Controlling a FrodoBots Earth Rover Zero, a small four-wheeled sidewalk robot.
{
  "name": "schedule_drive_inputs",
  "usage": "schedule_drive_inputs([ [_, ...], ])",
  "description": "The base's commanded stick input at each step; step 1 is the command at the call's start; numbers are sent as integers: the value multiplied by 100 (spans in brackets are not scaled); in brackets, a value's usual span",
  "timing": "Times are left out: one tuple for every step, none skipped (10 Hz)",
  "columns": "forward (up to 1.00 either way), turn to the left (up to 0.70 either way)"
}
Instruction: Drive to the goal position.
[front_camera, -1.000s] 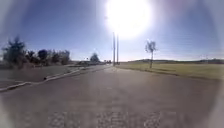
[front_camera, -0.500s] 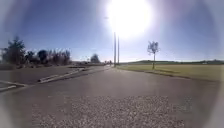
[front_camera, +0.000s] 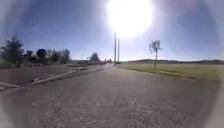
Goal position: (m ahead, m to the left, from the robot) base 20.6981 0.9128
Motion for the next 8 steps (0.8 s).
schedule_drive_inputs([
  [100,0],
  [100,0],
  [100,0],
  [100,0],
  [100,0],
  [100,0],
  [100,0],
  [100,0],
])
